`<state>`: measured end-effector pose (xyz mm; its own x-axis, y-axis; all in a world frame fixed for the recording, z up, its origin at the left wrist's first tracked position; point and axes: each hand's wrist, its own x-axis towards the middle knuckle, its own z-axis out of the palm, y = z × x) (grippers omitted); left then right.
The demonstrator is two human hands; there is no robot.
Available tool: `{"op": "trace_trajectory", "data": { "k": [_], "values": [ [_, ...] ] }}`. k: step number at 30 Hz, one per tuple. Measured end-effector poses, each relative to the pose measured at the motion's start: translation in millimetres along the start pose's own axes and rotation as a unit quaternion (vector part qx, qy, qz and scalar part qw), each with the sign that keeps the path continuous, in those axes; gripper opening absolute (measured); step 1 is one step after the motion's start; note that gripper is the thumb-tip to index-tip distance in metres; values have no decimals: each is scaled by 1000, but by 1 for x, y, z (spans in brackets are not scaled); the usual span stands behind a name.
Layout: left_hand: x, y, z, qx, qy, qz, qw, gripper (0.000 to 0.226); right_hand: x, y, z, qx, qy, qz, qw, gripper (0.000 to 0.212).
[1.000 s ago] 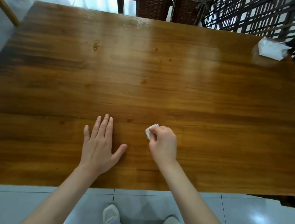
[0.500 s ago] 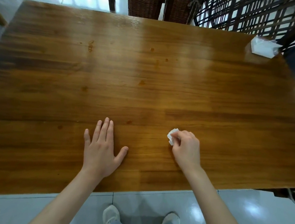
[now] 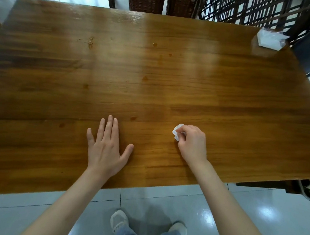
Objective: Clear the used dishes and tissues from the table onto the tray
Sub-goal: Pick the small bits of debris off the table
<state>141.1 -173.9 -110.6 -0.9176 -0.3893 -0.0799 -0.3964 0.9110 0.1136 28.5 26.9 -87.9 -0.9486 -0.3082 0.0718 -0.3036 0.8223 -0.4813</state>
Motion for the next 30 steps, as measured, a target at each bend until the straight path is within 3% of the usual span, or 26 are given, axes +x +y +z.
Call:
{"op": "trace_trajectory", "data": {
  "k": [8, 26, 30],
  "values": [
    [-29, 42, 7, 9, -6, 13, 1000, 90, 0, 2, -3, -3, -21, -6, 1000, 11],
    [-30, 45, 14, 37, -9, 2, 999, 94, -95, 9, -17, 16, -46, -77, 996, 16],
    [-31, 43, 14, 32, -11, 9, 999, 89, -82, 23, -32, 65, 58, 18, 996, 16]
  ]
}}
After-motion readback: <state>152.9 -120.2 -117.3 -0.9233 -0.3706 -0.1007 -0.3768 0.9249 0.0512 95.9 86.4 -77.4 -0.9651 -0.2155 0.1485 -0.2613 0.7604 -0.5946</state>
